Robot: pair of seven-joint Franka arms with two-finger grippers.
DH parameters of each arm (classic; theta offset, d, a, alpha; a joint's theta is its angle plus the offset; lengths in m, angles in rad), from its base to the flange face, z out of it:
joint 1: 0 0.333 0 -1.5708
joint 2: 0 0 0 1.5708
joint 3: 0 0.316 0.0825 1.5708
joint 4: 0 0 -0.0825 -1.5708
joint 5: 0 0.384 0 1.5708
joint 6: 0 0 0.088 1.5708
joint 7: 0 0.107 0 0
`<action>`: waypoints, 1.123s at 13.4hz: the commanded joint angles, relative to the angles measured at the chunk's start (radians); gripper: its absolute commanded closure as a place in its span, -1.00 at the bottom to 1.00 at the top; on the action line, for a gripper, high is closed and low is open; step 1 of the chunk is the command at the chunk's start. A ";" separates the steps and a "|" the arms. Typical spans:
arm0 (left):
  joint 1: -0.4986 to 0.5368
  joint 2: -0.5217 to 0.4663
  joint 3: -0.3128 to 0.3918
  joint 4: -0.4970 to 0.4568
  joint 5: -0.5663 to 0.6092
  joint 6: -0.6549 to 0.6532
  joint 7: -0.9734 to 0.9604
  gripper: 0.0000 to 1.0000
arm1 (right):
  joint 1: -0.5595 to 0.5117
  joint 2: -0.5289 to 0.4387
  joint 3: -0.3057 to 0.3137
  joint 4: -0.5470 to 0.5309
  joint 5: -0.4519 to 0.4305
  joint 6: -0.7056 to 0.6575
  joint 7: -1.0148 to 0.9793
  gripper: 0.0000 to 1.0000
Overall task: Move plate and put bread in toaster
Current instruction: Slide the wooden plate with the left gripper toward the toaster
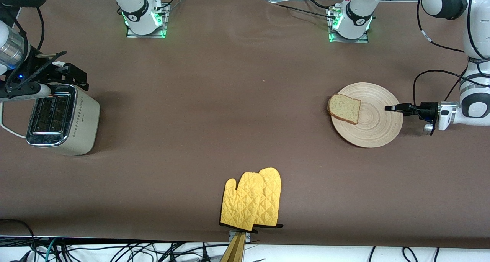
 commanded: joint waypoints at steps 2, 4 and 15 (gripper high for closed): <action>-0.011 -0.004 0.000 0.032 -0.130 -0.109 0.001 1.00 | -0.002 -0.003 0.001 0.003 0.003 -0.005 -0.009 -1.00; -0.040 -0.003 -0.007 0.032 -0.178 -0.145 0.000 1.00 | -0.002 -0.003 0.001 0.003 0.003 -0.005 -0.009 -1.00; -0.722 0.008 0.058 0.006 -0.691 0.065 -0.249 1.00 | -0.002 -0.003 0.001 0.003 0.003 -0.005 -0.009 -1.00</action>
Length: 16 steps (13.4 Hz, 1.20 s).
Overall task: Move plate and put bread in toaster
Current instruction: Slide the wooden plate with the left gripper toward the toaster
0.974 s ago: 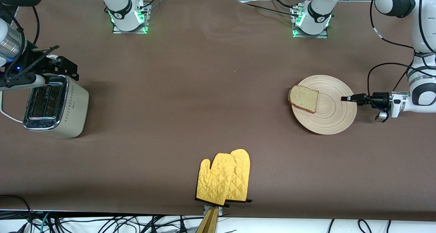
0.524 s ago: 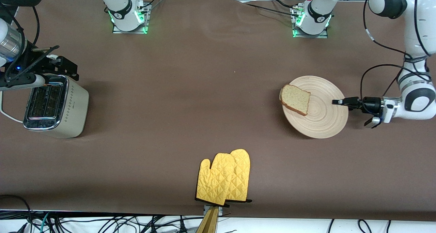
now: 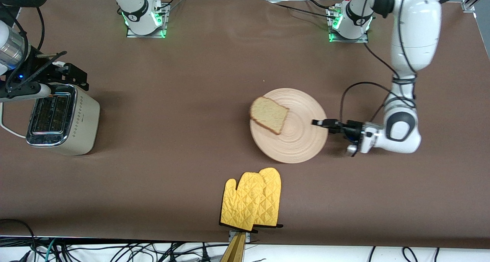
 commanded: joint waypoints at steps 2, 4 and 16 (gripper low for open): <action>-0.182 0.011 0.028 -0.011 -0.145 0.109 -0.047 1.00 | -0.004 -0.003 0.001 0.003 0.003 -0.005 -0.009 -1.00; -0.272 0.038 0.028 -0.011 -0.177 0.172 -0.047 1.00 | -0.002 -0.003 0.001 0.003 0.003 -0.005 -0.009 -1.00; -0.255 0.022 0.048 -0.066 -0.167 0.160 -0.075 -1.00 | 0.007 0.006 0.004 0.009 0.003 0.003 0.008 -1.00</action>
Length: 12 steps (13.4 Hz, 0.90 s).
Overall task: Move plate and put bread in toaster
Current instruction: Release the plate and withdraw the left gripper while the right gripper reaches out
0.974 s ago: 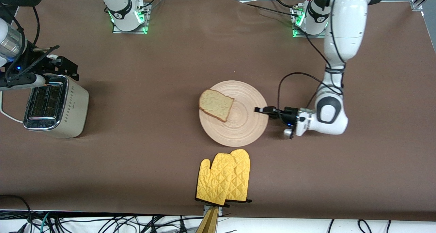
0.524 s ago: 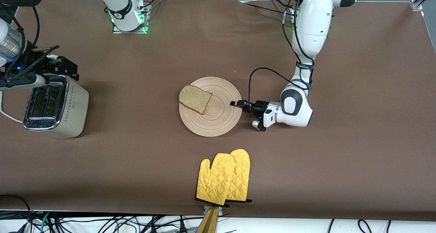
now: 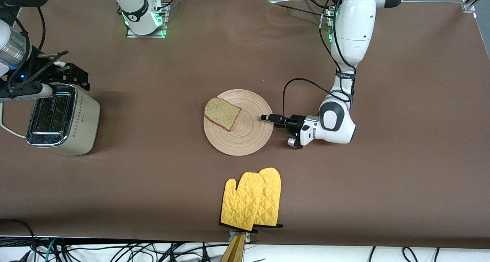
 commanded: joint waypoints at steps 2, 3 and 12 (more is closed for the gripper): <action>0.185 -0.084 0.015 -0.065 0.127 -0.160 0.023 -1.00 | 0.008 0.037 0.012 0.009 0.003 0.000 0.007 -1.00; 0.248 -0.118 0.006 -0.062 0.219 -0.162 0.024 -1.00 | 0.017 0.043 0.013 0.002 0.009 0.010 0.012 -1.00; 0.627 -0.673 -0.217 -0.103 0.991 0.159 0.006 -1.00 | 0.092 0.026 0.140 -0.265 0.012 0.281 0.793 -1.00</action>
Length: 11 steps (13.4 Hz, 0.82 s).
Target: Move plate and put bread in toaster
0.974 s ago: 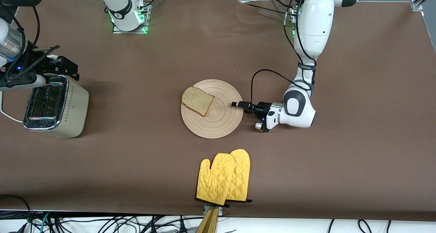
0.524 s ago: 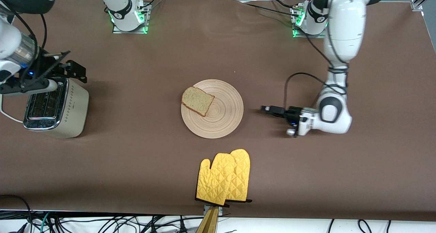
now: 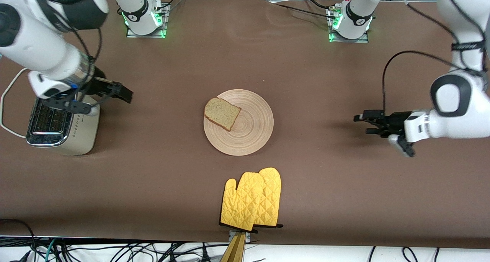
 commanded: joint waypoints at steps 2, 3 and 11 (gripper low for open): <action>0.043 -0.241 -0.023 -0.101 0.134 0.080 0.003 -1.00 | -0.003 -0.025 0.085 -0.244 0.016 0.259 0.166 -1.00; 0.043 -0.296 -0.024 -0.097 0.225 0.070 -0.015 -1.00 | -0.003 -0.021 0.104 -0.332 0.058 0.389 0.167 -1.00; 0.014 -0.505 -0.134 0.003 0.551 -0.232 -0.768 -1.00 | 0.011 0.159 0.263 -0.533 0.159 0.888 0.323 -0.99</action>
